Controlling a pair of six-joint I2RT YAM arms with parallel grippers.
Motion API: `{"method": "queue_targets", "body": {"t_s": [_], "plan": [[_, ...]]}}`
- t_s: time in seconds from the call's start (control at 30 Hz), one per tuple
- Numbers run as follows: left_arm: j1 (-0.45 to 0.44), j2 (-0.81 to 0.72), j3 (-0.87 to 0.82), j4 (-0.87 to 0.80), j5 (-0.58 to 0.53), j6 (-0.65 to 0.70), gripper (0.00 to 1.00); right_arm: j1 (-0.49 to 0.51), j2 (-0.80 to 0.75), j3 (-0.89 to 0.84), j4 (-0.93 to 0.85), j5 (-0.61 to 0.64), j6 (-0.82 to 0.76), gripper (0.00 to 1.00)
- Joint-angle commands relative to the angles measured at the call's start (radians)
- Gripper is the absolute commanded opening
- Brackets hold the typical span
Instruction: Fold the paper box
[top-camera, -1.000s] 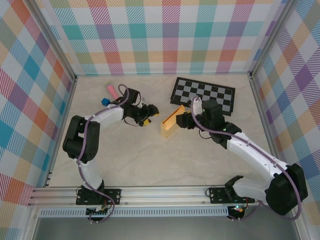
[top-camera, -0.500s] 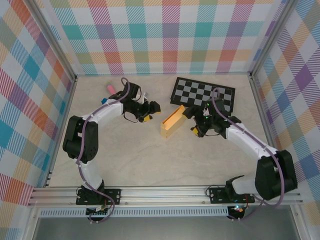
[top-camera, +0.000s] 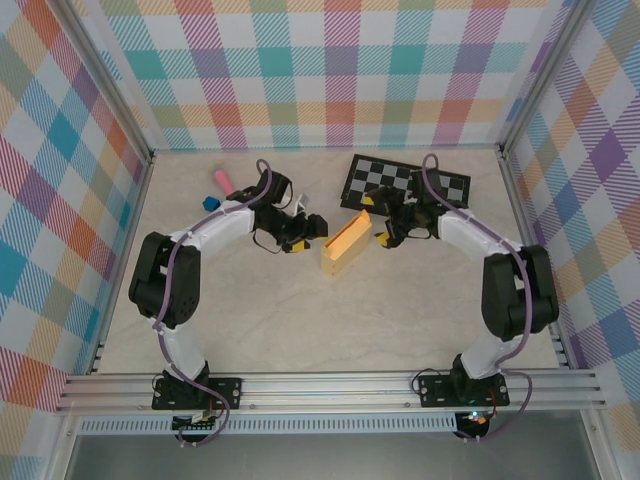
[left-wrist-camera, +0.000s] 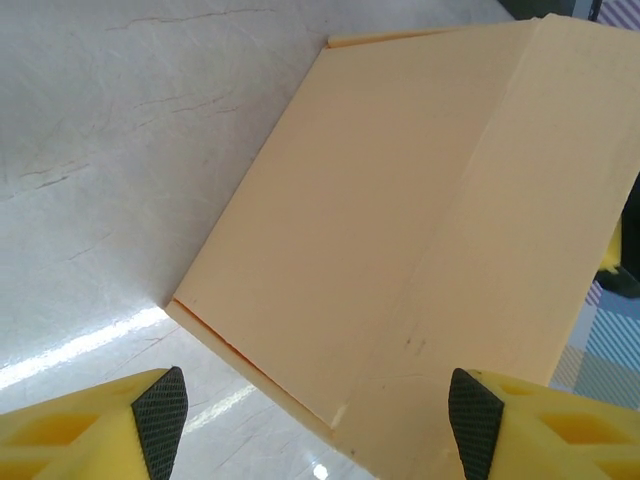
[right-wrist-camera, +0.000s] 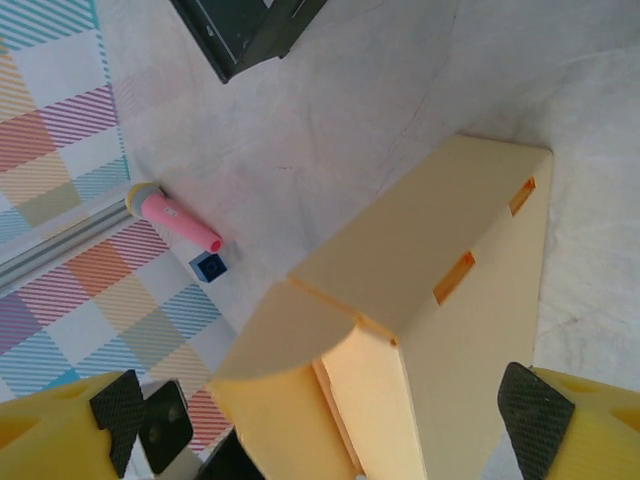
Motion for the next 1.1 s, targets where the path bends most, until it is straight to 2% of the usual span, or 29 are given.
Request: {"method": "queue_targets", "body": {"t_s": [0.0,0.37,0.5,0.97,1.07], "plan": [[-0.031,0.013,0.046,-0.039,-0.002,0.035,0.72,0.011,0.020,0.050,-0.014,-0.017,0.010,0.92],[-0.058,0.022,0.061,-0.071,-0.022,0.062,0.72,0.016,0.054,0.011,0.048,-0.006,0.022,0.72],[-0.058,0.033,0.067,-0.081,-0.028,0.069,0.72,0.023,0.061,0.021,0.056,0.000,-0.004,0.68],[-0.066,0.056,0.100,-0.126,-0.028,0.103,0.72,0.041,0.085,0.034,0.029,-0.005,-0.110,0.71],[-0.067,0.061,0.103,-0.126,-0.025,0.104,0.72,0.044,0.096,0.036,0.051,-0.021,-0.112,0.77]]}}
